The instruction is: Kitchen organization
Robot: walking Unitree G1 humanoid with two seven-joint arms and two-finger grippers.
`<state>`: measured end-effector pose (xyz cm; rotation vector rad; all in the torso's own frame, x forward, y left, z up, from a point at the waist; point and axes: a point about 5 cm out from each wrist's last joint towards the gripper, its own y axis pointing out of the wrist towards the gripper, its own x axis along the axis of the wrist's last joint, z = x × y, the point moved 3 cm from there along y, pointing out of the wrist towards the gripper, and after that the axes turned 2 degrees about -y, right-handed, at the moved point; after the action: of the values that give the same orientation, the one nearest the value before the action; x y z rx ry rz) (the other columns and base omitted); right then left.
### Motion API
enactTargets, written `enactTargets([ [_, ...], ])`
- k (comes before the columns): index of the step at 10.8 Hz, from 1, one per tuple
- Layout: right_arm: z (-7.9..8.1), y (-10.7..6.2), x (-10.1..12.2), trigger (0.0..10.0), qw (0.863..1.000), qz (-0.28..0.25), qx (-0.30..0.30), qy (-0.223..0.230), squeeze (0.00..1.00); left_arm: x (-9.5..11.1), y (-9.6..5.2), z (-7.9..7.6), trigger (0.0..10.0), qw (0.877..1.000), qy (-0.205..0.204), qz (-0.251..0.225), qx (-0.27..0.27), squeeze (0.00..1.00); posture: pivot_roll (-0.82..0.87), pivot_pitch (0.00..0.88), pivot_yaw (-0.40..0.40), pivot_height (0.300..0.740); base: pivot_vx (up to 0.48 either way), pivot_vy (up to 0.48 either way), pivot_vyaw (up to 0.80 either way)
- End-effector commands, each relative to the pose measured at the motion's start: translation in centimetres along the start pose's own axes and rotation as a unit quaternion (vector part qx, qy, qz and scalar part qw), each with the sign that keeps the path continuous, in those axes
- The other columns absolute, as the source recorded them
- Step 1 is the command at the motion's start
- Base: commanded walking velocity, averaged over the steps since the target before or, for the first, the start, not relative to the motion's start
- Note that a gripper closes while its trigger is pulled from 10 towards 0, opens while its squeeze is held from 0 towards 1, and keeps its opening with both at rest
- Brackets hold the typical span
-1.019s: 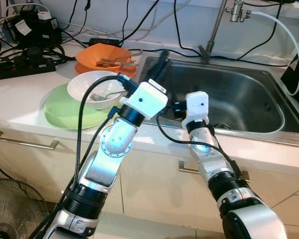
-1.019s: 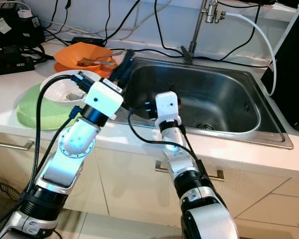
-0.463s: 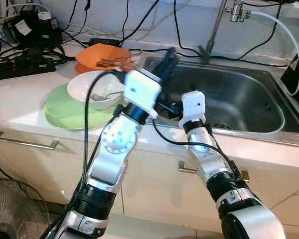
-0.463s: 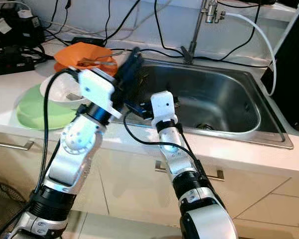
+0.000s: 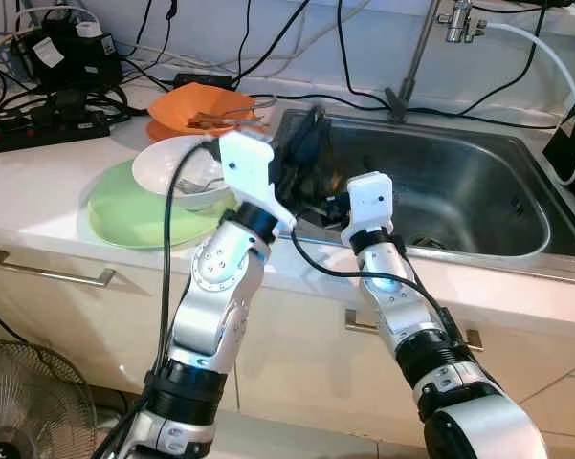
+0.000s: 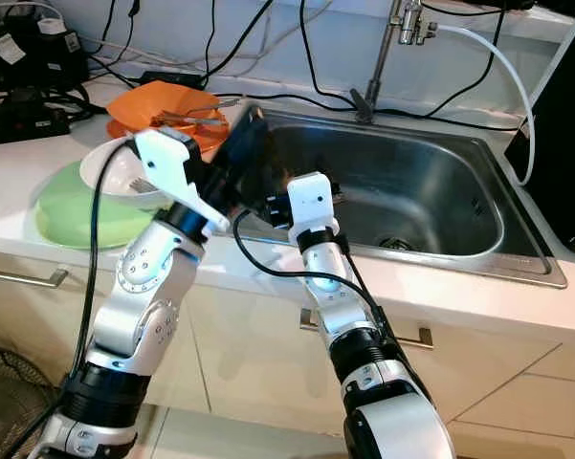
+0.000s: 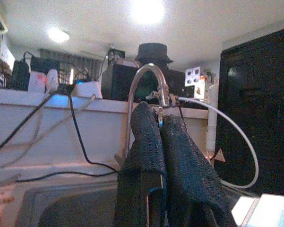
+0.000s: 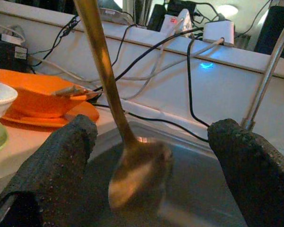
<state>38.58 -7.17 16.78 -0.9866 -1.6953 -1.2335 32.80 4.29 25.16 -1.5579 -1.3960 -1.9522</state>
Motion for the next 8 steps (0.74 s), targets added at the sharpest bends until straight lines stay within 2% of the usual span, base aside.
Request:
enactTargets([
  [1,-0.14,0.1,0.32,10.0,1.0,-0.005,-0.001,0.004,0.0,-0.01,0.01,-0.17,10.0,1.0,-0.013,0.003,-0.008,0.0,0.22,0.0,-0.033,0.74,0.0,0.0,0.0],
  [2,0.03,0.21,0.52,10.0,1.0,-0.008,0.001,0.007,0.0,-0.16,-0.09,-0.1,10.0,0.999,-0.029,0.01,-0.009,0.0,0.22,0.0,-0.031,0.74,0.0,0.0,0.0],
  [6,0.23,0.18,0.55,10.0,1.0,-0.008,0.003,0.01,0.0,-0.25,-0.2,-0.07,10.0,0.999,-0.033,0.019,-0.015,0.0,0.22,0.0,-0.024,0.74,0.0,0.0,0.0],
  [7,0.3,0.16,0.54,7.3,1.0,-0.008,0.005,0.011,0.0,-0.31,-0.23,-0.1,10.0,0.999,-0.029,0.022,-0.017,0.0,0.22,0.0,-0.023,0.74,0.0,0.0,0.0],
  [8,0.64,0.07,0.36,2.6,1.0,-0.004,0.014,0.013,0.0,-0.46,-0.24,-0.2,10.0,0.999,-0.024,0.027,-0.02,0.0,0.22,0.0,-0.022,0.74,0.0,0.0,0.0],
])
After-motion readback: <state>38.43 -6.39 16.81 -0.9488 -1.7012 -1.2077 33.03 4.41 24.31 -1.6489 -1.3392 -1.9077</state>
